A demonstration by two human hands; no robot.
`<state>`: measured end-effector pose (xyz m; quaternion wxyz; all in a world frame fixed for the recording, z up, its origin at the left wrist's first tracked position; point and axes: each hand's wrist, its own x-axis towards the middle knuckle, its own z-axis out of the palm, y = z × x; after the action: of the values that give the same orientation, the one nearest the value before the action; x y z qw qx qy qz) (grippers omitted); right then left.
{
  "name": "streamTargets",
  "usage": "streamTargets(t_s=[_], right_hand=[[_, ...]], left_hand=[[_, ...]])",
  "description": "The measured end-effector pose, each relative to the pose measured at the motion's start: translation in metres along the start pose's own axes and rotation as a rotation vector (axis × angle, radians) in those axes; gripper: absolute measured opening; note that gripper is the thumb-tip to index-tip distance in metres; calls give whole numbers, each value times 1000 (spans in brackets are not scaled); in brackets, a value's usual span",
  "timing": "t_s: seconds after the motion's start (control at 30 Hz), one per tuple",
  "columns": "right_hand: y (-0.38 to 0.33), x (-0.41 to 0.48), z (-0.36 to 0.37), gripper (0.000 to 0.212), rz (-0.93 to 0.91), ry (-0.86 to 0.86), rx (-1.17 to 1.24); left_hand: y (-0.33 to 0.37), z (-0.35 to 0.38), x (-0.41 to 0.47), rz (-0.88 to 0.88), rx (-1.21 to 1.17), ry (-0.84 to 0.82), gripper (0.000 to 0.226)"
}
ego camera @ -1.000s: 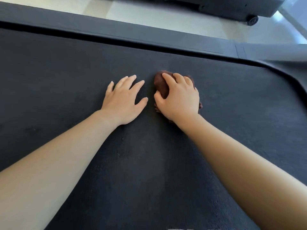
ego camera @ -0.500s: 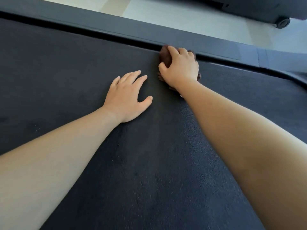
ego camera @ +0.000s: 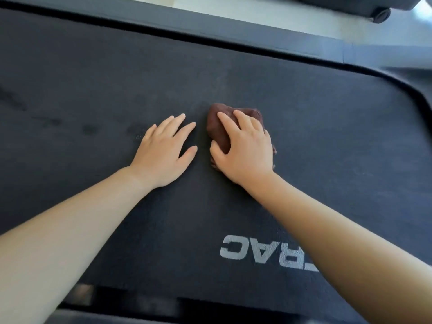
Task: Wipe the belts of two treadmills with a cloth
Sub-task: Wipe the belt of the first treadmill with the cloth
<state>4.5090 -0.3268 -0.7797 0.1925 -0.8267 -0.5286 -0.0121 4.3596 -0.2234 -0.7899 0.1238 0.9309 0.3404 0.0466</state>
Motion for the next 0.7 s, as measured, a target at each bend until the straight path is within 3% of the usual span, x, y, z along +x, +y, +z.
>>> streamTargets(t_s=[0.4,0.7], right_hand=[[-85,-133,-12,57,240,33,-58],[-109,-143,-4,57,259,70,-79]], left_hand=[[-44,-7,-62,229,-72,15,53],[-53,-9,-71,247,-99,46,50]])
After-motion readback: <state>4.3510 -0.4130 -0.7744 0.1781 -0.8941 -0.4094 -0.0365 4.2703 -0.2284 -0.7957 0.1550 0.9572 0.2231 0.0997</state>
